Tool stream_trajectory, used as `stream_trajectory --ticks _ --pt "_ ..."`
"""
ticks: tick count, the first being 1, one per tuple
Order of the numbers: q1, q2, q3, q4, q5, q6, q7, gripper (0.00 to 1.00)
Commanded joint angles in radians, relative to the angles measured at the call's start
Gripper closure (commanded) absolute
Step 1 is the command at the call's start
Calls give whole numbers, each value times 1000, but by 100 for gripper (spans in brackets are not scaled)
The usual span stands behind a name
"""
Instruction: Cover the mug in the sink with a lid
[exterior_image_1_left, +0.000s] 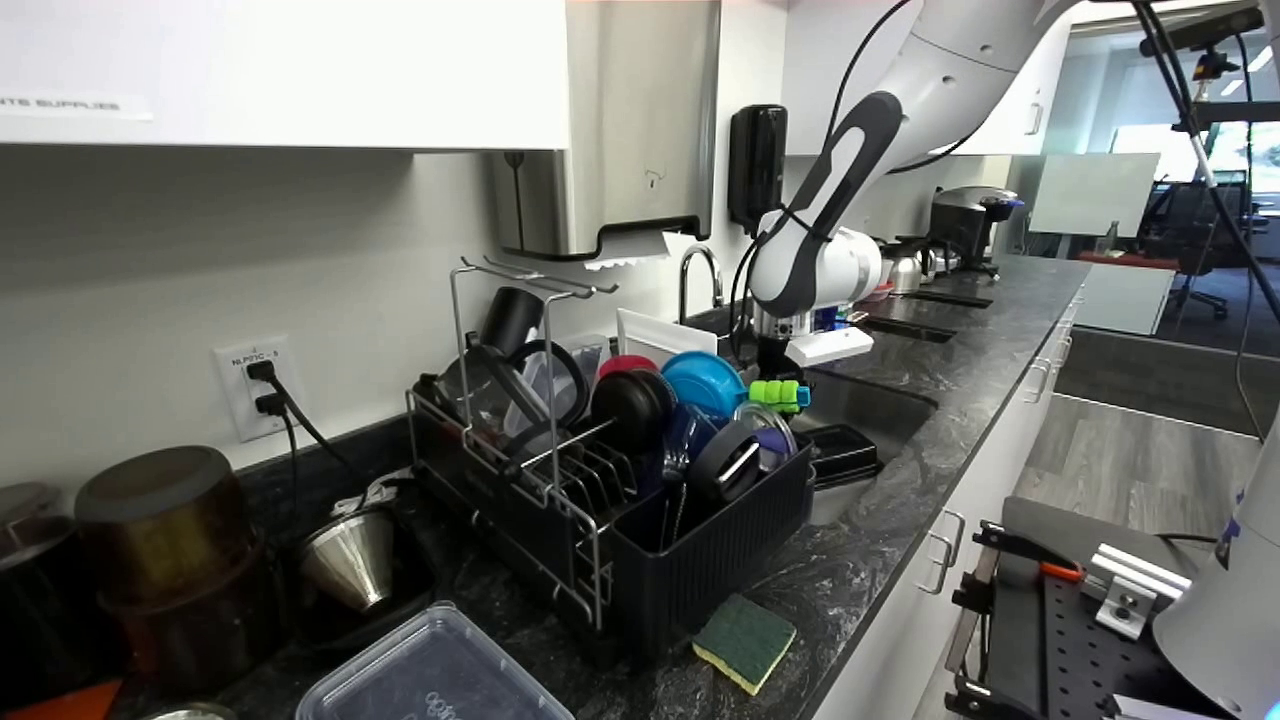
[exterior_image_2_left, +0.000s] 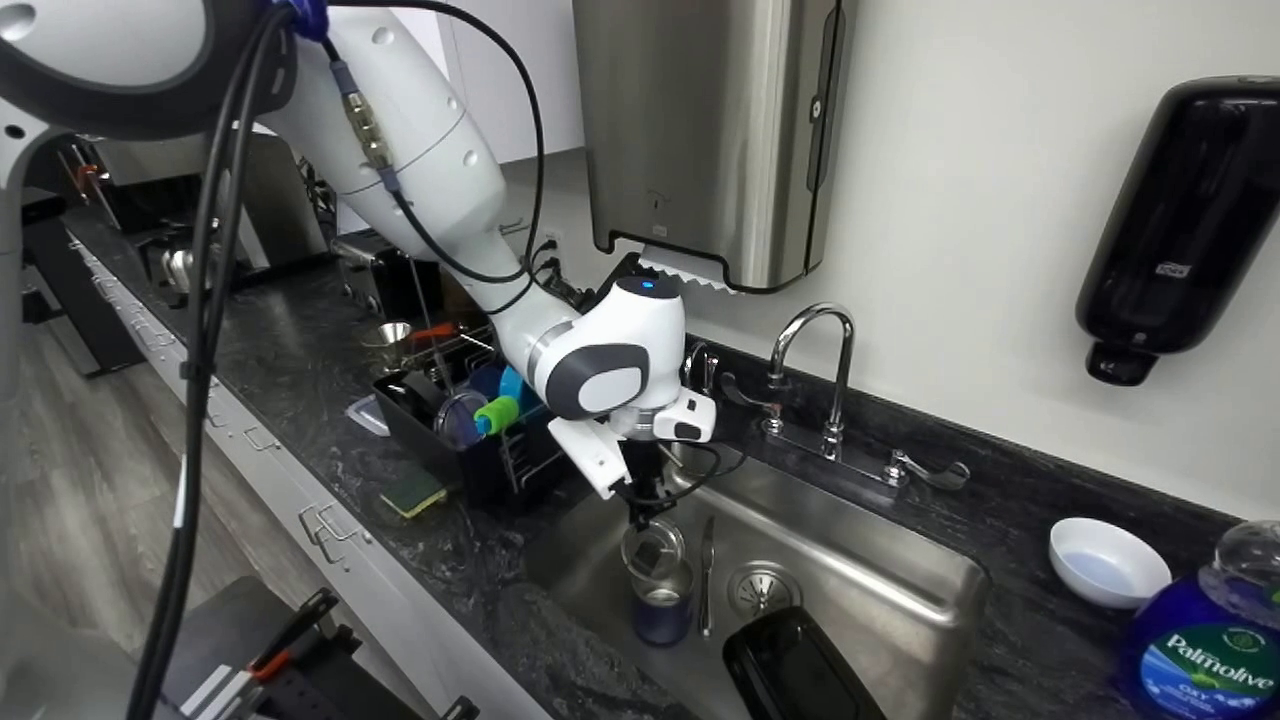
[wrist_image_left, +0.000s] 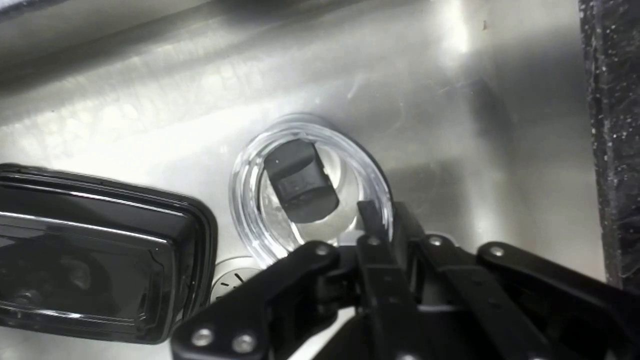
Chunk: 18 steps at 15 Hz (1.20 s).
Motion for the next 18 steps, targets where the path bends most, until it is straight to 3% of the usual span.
stream_trajectory --ticks 1,12,18 --pt "-16 1 30 -50 31 118 -11 97" --pt "46 46 -23 -103 -58 281 52 97" --pt "135 104 -122 -99 -148 358 124 97"
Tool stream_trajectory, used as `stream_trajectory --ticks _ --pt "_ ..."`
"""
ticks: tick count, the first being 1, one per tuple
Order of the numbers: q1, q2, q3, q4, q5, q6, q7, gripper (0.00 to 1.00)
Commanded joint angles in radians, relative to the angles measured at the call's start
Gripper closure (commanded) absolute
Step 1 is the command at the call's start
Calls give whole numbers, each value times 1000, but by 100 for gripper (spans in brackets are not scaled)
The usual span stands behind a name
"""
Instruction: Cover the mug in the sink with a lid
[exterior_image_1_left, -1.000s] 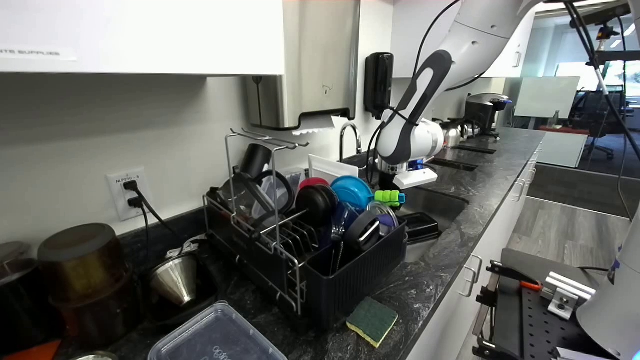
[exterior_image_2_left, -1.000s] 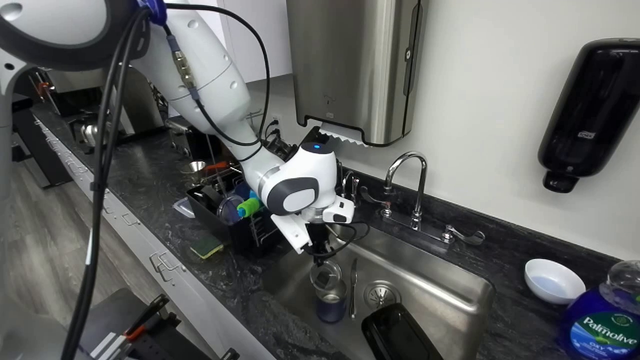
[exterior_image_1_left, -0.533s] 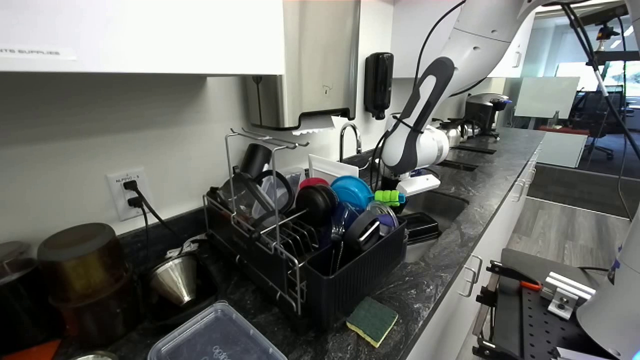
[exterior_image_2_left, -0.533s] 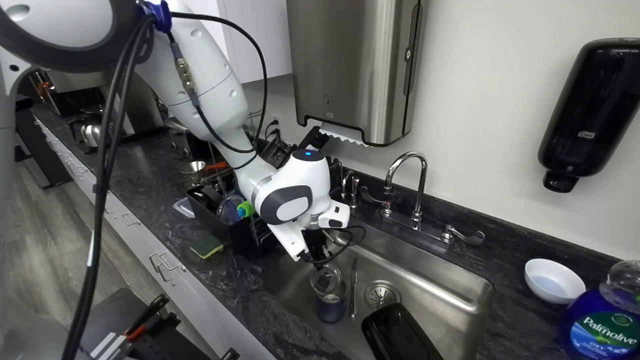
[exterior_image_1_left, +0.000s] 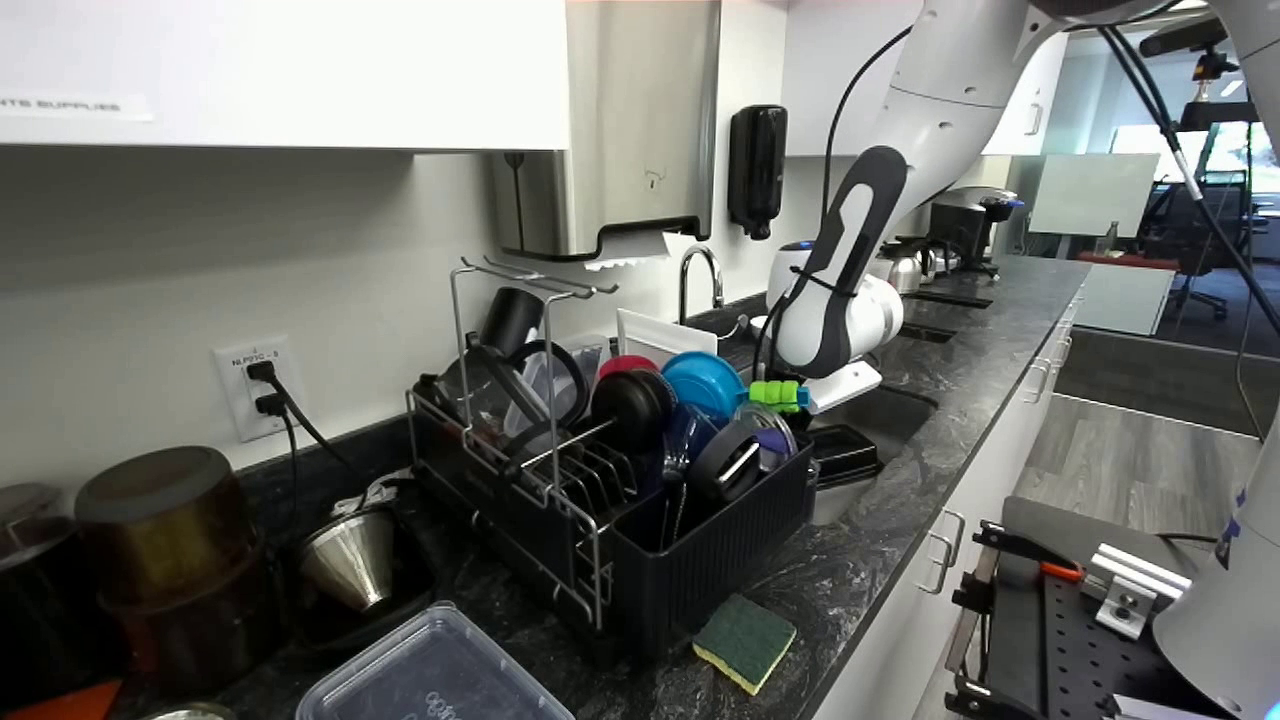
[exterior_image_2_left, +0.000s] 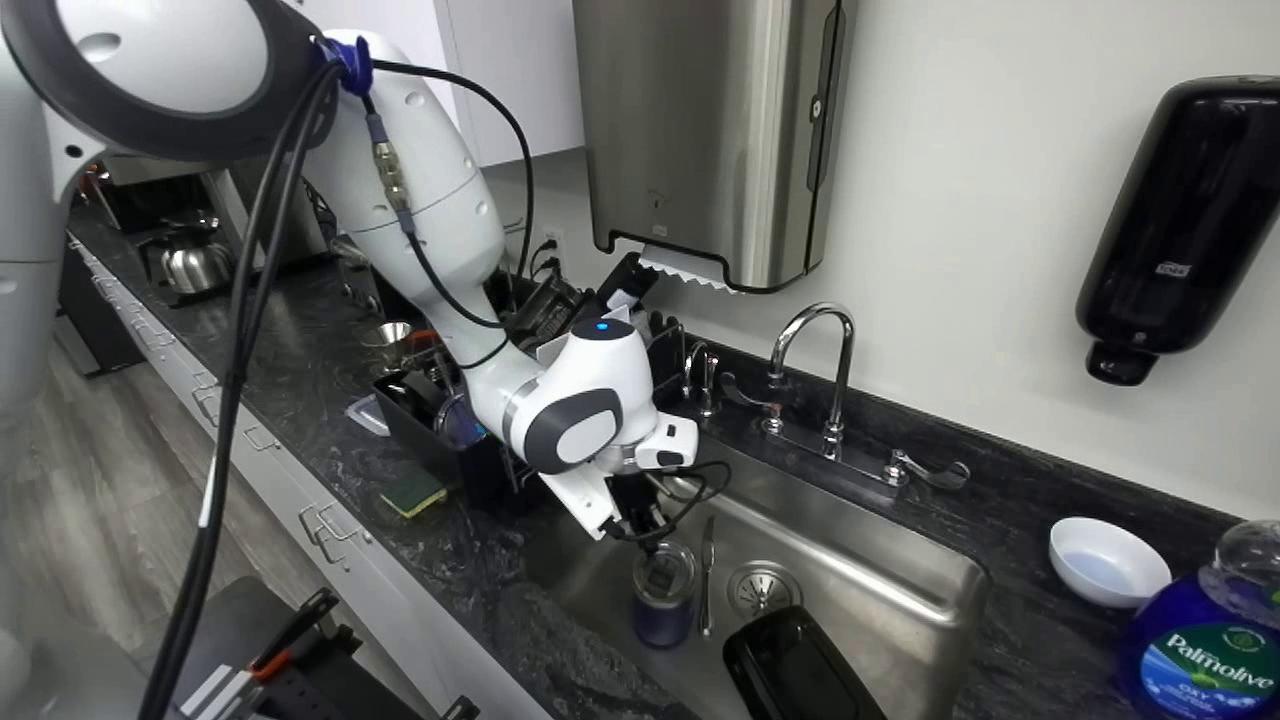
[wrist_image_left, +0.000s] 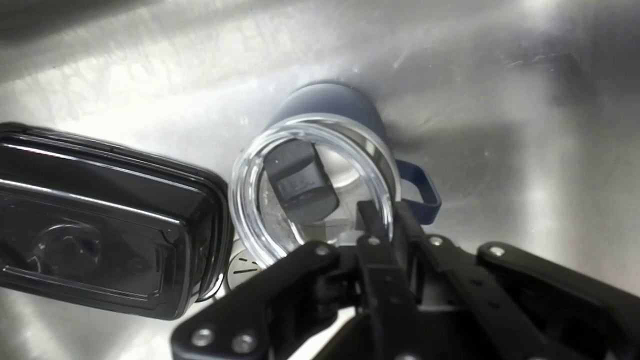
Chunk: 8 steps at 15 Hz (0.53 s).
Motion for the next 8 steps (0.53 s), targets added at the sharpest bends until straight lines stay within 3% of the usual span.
stream_trajectory --ticks 1,8 --pt "68 30 -68 -2 -46 46 46 97" --pt "151 63 -144 4 -79 54 74 97"
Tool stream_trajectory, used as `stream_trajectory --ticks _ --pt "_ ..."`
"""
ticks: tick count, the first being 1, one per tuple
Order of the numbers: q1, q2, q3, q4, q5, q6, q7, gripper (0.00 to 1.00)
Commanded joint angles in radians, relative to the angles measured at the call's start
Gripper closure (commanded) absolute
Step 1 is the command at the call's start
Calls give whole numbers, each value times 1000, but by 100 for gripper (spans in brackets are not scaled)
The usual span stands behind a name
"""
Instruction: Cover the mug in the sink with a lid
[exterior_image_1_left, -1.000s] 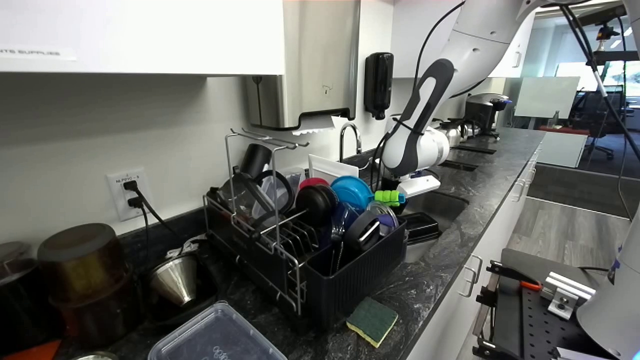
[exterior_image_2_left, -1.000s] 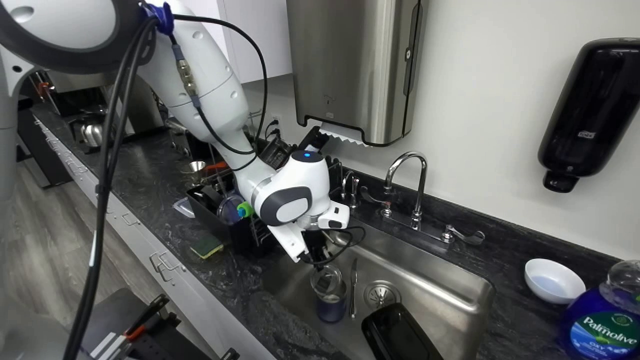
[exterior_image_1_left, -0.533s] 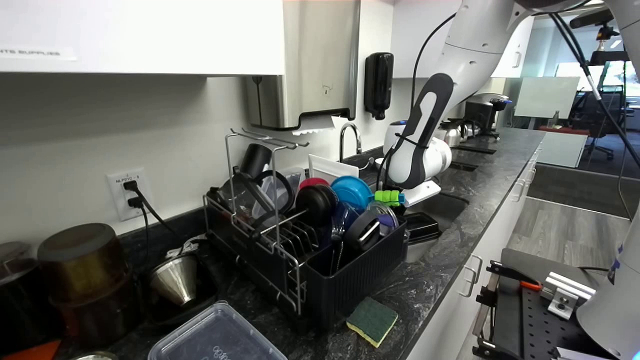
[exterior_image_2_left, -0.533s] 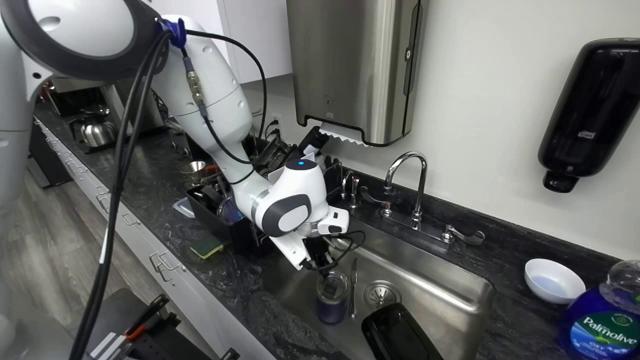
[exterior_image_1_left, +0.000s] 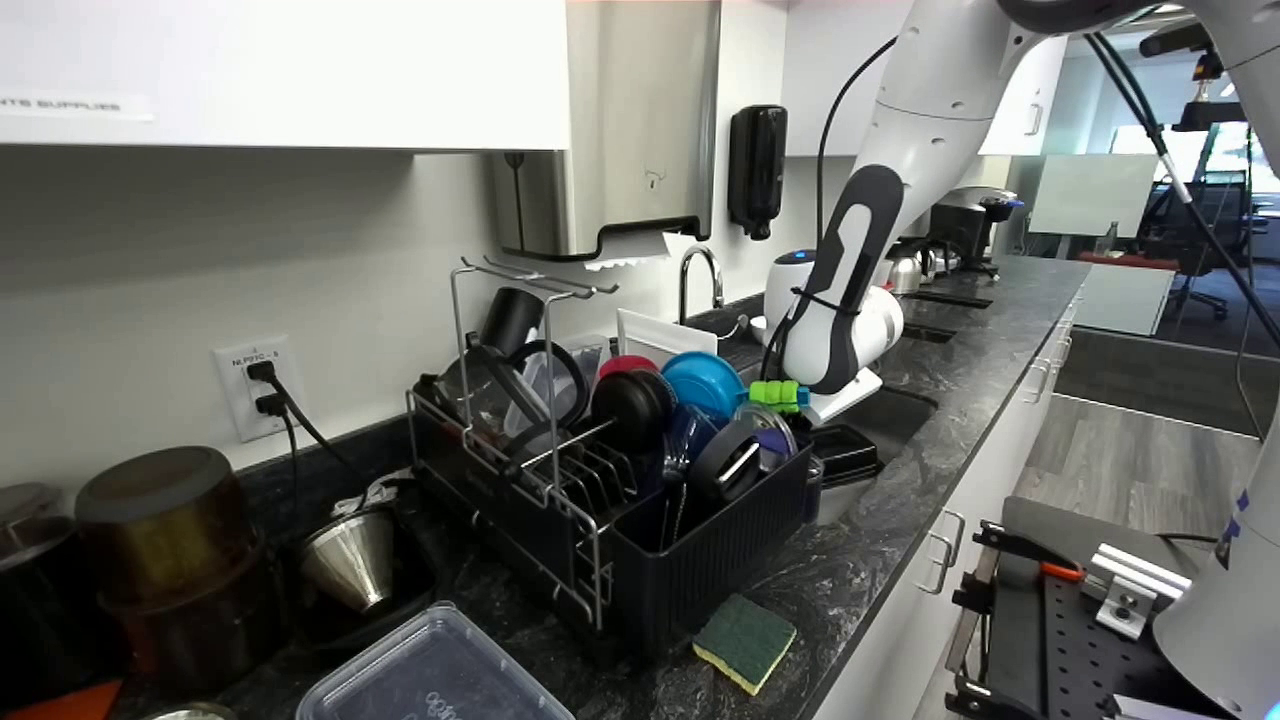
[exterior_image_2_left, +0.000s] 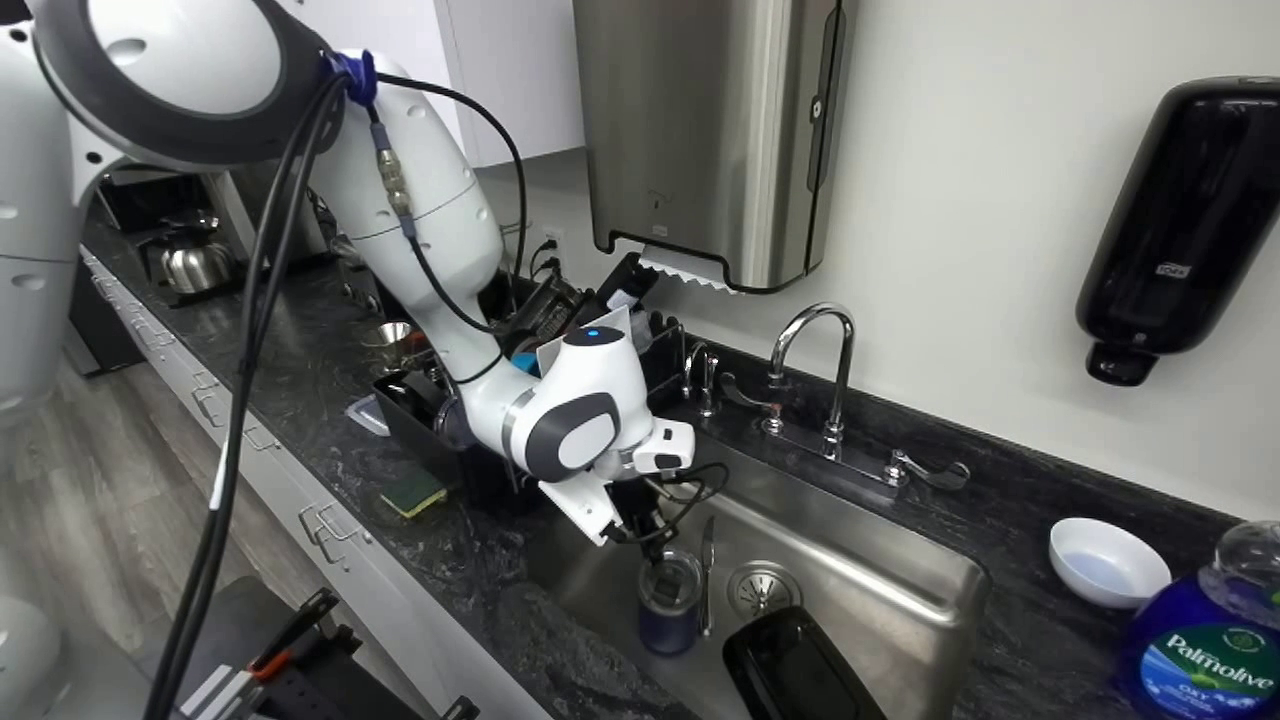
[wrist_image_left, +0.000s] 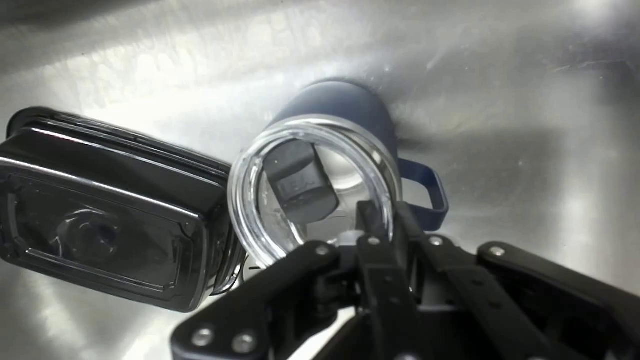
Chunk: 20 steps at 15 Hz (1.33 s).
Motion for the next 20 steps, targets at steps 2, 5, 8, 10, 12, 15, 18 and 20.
stream_trajectory --ticks 2,5,8,10,12,15,18,20 --pt "55 25 -53 3 -32 19 32 97" --pt "76 31 -71 6 -37 8 37 64" --pt "94 39 -88 8 -40 6 39 43" --pt "102 44 -95 9 -40 2 39 30" --pt "111 46 -103 10 -41 -3 40 16" --pt "100 20 -95 7 -37 -34 28 1" --pt "46 -32 -57 12 -34 -132 -12 0" --pt "-3 -68 -26 23 -39 -226 -55 0"
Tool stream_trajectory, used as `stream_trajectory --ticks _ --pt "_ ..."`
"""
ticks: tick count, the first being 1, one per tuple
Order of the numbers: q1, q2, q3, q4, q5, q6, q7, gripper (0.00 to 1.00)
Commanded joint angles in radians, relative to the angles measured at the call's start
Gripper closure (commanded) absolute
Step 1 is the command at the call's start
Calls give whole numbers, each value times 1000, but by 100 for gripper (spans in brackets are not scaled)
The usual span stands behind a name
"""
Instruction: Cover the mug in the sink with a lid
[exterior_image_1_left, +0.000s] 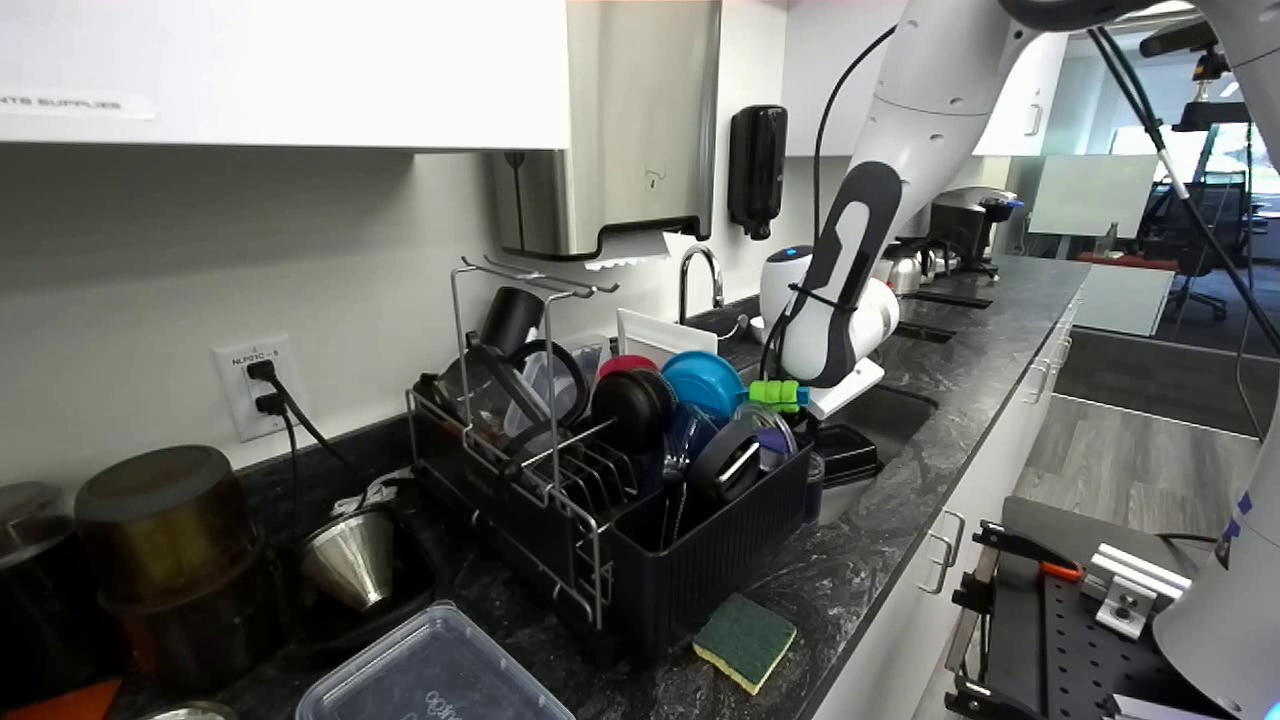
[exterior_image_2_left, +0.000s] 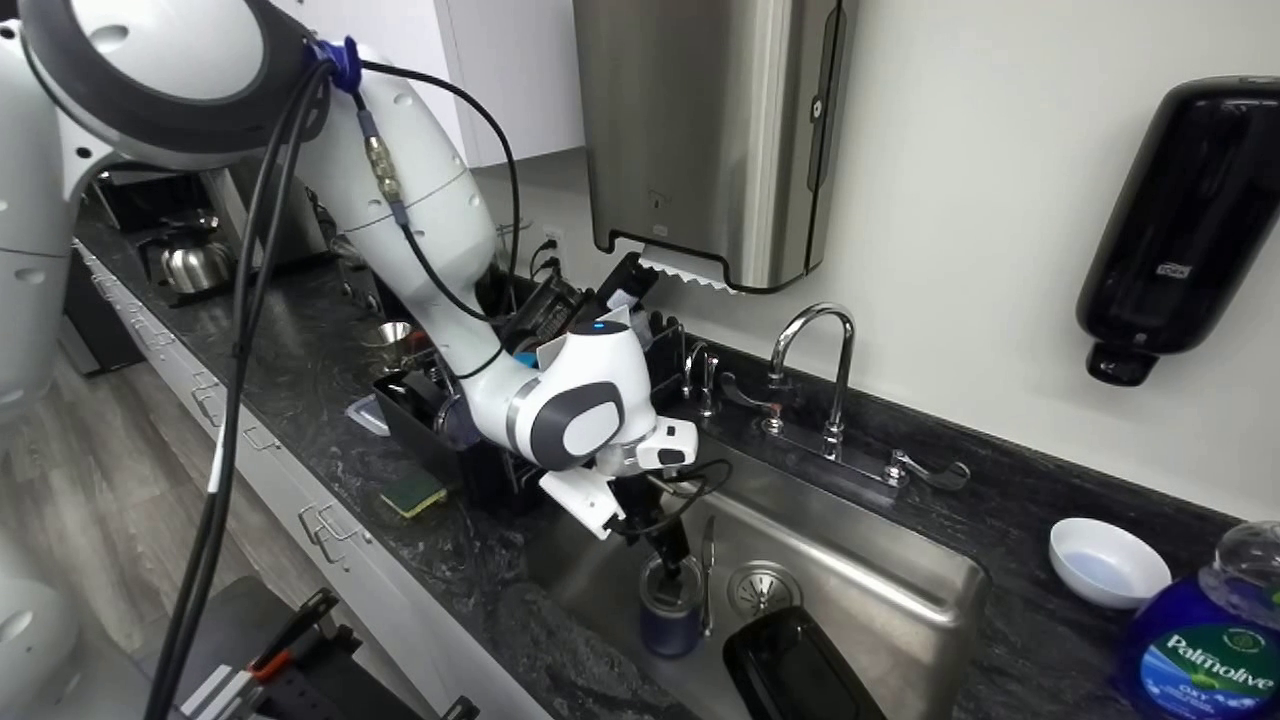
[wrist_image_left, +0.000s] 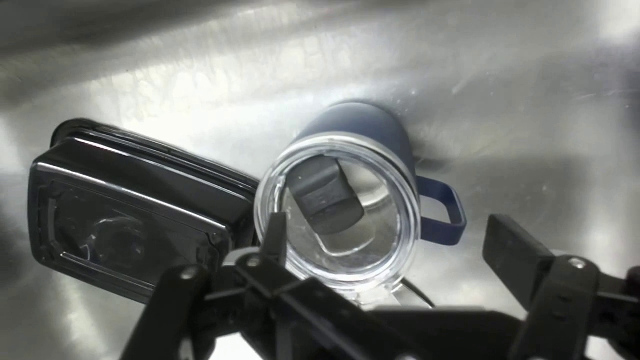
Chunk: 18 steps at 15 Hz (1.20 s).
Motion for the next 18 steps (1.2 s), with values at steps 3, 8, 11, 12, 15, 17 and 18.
stream_trajectory --ticks 3,8,11,12,15,17,18 --pt "-153 -100 98 31 -21 -234 -125 0" --pt "-279 -112 166 74 -18 -298 -332 0" --pt "-346 -104 204 98 -10 -310 -460 27" --pt "-363 -101 215 104 -7 -312 -493 27" --pt "-396 -92 235 121 -4 -329 -557 47" --pt "-410 -85 248 131 0 -333 -583 60" --pt "-418 -82 256 130 4 -319 -596 67"
